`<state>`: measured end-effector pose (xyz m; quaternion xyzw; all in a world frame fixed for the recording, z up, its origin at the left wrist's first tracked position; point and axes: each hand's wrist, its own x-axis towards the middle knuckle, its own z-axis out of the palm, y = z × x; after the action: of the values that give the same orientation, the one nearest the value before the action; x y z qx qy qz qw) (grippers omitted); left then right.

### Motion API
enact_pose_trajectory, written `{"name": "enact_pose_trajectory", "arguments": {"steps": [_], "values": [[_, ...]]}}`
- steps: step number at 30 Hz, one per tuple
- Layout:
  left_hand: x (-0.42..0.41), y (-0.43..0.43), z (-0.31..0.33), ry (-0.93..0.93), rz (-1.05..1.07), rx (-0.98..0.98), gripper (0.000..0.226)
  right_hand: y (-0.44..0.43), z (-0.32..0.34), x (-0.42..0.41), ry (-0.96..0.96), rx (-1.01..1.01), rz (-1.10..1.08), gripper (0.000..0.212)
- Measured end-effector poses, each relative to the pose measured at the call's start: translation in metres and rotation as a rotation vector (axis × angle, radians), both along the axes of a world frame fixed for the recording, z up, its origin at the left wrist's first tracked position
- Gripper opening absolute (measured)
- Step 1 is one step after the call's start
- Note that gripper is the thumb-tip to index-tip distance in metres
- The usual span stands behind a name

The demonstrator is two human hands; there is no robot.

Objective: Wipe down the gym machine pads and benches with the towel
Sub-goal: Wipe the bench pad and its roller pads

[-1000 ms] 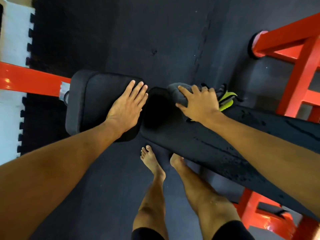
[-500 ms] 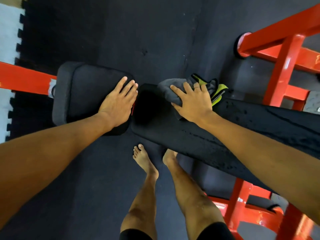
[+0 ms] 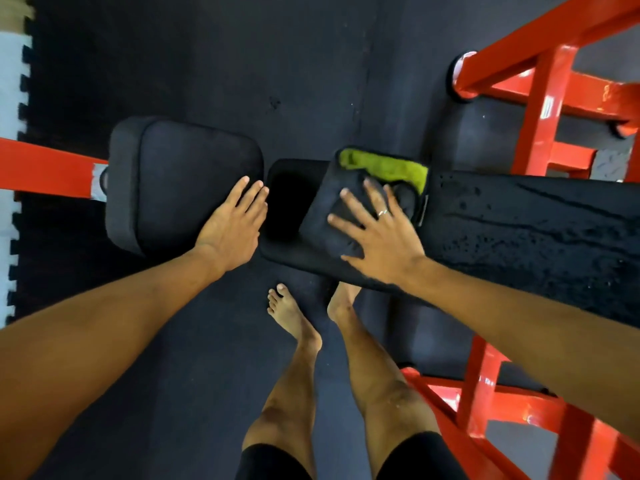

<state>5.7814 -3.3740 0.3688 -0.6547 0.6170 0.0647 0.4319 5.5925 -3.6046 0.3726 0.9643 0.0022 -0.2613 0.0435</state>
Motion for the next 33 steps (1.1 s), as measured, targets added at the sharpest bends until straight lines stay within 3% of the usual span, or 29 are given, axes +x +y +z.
{"name": "enact_pose_trajectory", "arguments": {"steps": [3,6,13,18,26,33], "values": [[-0.002,-0.001,-0.002,-0.011,-0.009,0.012,0.067,0.008,-0.007,0.033,-0.011,-0.051,-0.192,0.073],[-0.003,-0.002,-0.002,-0.012,-0.007,0.024,0.066,0.053,-0.022,0.064,0.032,-0.037,-0.243,0.067],[-0.004,-0.001,-0.004,-0.027,-0.011,-0.004,0.066,0.078,-0.016,-0.01,0.144,0.003,0.146,0.069],[-0.005,-0.001,-0.005,-0.016,0.0,-0.016,0.065,0.056,0.006,-0.057,0.161,-0.103,0.208,0.087],[-0.005,-0.001,-0.011,0.019,0.03,-0.054,0.064,0.12,-0.034,0.006,0.146,-0.062,0.218,0.079],[-0.009,-0.007,-0.005,0.144,0.241,-0.12,0.061,0.061,0.001,-0.057,0.194,-0.143,0.456,0.072]]}}
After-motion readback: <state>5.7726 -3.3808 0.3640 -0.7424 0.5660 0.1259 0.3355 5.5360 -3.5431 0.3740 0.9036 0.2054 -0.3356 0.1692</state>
